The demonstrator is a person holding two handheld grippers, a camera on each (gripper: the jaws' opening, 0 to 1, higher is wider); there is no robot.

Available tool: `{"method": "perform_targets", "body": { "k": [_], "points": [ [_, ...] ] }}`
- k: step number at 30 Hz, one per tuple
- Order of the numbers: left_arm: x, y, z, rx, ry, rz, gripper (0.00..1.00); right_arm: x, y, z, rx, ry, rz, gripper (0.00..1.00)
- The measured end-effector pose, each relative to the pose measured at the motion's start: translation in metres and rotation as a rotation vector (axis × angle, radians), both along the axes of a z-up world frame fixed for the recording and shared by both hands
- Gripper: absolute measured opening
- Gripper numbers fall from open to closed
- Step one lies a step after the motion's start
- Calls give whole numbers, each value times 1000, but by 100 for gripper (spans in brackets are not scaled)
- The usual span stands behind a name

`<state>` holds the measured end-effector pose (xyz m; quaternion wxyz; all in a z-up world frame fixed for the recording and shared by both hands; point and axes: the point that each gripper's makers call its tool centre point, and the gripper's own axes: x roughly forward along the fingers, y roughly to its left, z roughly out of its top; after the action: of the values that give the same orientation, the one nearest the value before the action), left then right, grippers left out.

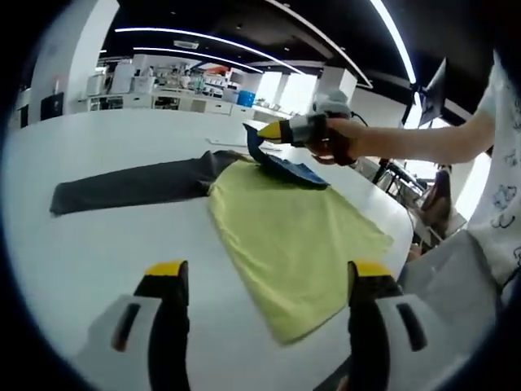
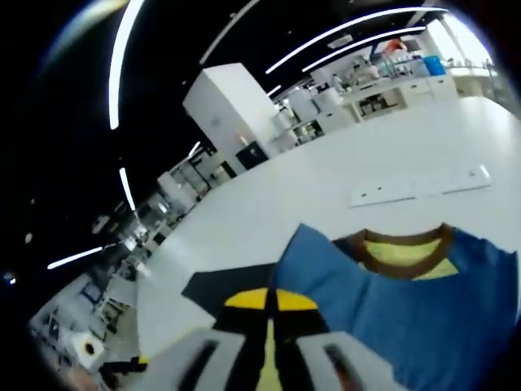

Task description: Fold the garment on the visible template until the final outline fits inside the template.

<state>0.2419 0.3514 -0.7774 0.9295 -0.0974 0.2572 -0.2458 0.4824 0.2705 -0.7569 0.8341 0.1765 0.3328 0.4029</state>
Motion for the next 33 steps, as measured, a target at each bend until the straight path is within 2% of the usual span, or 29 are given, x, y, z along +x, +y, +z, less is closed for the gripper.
{"method": "perform_targets", "body": {
  "k": [6, 18, 22, 23, 24, 25, 26, 28, 30, 33],
  "points": [
    [2, 6, -2, 4, 1, 22, 77, -1, 8, -26, -45, 31, 18, 0],
    [2, 13, -9, 3, 25, 37, 76, -14, 28, -55, -77, 86, 54, 0],
    [2, 12, -11, 5, 29, 31, 76, -20, 29, -67, -114, 85, 95, 0],
    [1, 12, -11, 7, 31, 30, 76, -21, 29, -68, -114, 88, 97, 0],
    [1, 12, -11, 7, 32, 31, 76, -22, 26, -65, -125, 66, 109, 0],
    [1, 12, -12, 6, 31, 32, 76, -19, 24, -62, -137, 17, 116, 1],
    [1, 13, -11, 3, 31, 34, 76, -15, 23, -60, -139, 7, 120, 5],
    [2, 11, -10, -2, 29, 36, 76, -19, 21, -58, -133, 21, 131, 7],
    [2, 10, -9, -10, 27, 37, 76, -16, 17, -53, -126, 2, 127, 8],
    [2, 9, -9, -9, 27, 38, 76, -16, 14, -49, -122, -14, 120, 16]
  ]
}}
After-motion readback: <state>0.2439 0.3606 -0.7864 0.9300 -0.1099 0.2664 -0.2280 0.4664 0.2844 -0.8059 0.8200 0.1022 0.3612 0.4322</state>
